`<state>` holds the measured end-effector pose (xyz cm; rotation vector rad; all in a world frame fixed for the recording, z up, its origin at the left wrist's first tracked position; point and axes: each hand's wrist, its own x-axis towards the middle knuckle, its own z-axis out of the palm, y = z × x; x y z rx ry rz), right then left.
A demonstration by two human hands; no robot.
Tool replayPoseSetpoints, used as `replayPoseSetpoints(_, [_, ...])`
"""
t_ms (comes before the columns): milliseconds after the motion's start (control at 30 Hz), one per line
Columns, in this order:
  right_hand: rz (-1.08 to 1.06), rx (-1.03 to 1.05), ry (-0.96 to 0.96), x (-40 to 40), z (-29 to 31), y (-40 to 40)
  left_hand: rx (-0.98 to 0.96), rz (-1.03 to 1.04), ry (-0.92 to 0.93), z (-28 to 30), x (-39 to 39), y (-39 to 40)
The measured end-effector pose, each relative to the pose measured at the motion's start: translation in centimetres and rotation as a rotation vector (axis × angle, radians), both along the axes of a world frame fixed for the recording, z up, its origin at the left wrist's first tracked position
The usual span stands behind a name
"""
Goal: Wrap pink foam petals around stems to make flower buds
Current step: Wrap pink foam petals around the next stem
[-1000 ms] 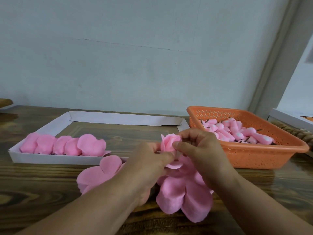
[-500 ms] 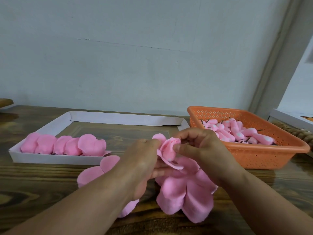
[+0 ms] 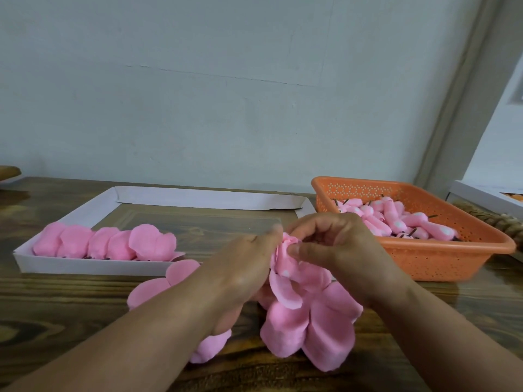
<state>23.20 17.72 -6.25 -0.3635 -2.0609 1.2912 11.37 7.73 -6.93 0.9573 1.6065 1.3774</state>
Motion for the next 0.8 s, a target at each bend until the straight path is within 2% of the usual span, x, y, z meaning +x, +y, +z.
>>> replayPoseSetpoints(133, [-0.004,-0.138,0.089,0.0,-0.1,0.5,0.008,-0.027,-0.134,0.5,-0.5,-0.2])
replayPoseSetpoints(333, [-0.002,-0.224,0.121,0.0,-0.1,0.8,-0.011,-0.099,-0.182,0.8,-0.2,-0.7])
replayPoseSetpoints(567, [-0.038,-0.164,0.077,0.0,0.2,0.3,0.014,-0.155,-0.179,0.1,-0.3,-0.6])
replayPoseSetpoints(800, [0.031,-0.044,-0.059,0.4,0.6,-0.2,-0.010,-0.179,-0.175,-0.3,-0.4,-0.5])
